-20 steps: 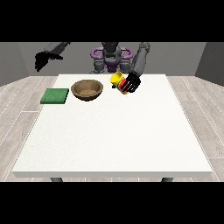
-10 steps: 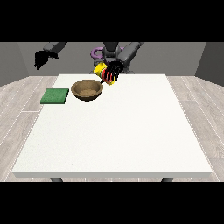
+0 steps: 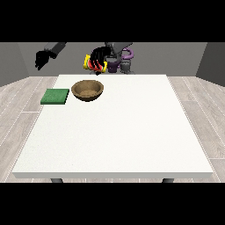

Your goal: Pick the cup and pour the ball into the bowl, then pick the bowl and place it on the pad

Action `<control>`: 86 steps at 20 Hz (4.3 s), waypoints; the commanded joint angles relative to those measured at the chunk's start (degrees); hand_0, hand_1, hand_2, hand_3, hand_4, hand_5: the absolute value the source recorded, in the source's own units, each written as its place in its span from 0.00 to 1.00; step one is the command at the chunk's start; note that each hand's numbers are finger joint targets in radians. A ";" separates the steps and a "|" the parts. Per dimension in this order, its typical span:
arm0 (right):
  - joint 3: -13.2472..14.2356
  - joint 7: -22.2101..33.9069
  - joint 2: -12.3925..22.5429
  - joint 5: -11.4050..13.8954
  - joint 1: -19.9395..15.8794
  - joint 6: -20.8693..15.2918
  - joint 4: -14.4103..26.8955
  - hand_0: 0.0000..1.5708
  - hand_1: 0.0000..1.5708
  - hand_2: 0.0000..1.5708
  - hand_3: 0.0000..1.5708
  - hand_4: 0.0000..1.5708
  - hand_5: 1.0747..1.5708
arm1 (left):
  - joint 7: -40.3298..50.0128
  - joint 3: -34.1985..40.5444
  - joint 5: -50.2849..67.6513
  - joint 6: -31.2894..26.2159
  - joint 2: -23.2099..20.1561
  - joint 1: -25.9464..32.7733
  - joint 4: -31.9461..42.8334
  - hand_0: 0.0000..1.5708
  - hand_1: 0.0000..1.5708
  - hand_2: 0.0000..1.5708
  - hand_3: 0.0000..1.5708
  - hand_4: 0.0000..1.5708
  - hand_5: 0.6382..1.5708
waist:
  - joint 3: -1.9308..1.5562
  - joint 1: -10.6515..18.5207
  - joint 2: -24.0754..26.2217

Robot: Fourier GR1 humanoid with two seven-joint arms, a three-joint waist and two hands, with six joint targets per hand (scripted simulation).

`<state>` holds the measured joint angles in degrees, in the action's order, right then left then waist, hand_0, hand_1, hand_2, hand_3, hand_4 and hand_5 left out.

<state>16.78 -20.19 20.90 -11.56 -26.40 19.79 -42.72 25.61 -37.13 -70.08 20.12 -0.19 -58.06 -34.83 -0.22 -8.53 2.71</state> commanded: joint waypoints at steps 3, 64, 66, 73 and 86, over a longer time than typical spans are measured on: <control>0.12 -0.47 0.90 0.47 -1.20 0.57 2.59 0.00 0.00 0.05 0.15 0.48 0.93 | -1.56 -10.31 -7.95 -16.78 0.19 -8.89 1.08 0.58 0.58 1.00 1.00 0.80 0.78 | -0.05 -0.21 -0.02; -2.76 -0.82 -15.71 -0.20 0.79 -17.76 5.19 0.00 0.00 0.00 0.00 0.00 1.00 | -35.60 31.17 60.41 -7.49 -2.21 34.11 -34.64 0.00 0.00 0.00 0.00 0.00 0.12 | 0.21 12.96 -11.57; 0.36 0.61 -14.84 -3.34 2.11 -16.20 8.85 0.00 0.00 0.00 0.00 0.00 1.00 | -32.06 29.81 60.21 -7.83 -1.65 34.57 -38.46 0.00 0.00 0.00 0.00 0.00 0.12 | 0.18 14.91 -10.98; 2.12 5.63 -13.81 -4.13 2.93 -21.52 9.34 1.00 1.00 1.00 0.65 0.53 0.95 | -32.36 30.74 61.49 -10.17 -3.42 34.09 -38.75 0.00 0.00 0.00 0.00 0.00 0.12 | 0.21 16.01 -12.16; -1.69 28.45 -3.99 -3.42 -4.45 -23.79 -0.12 1.00 1.00 1.00 0.58 0.56 0.96 | -41.70 39.24 63.79 -10.16 -6.23 37.51 -26.13 0.00 0.00 0.00 0.00 0.00 0.08 | 0.25 7.05 -5.23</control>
<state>15.77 1.97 13.83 -15.07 -28.85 -3.87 -40.62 -13.34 0.32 -6.50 9.13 -6.51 -20.72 -64.09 0.12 0.34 -3.25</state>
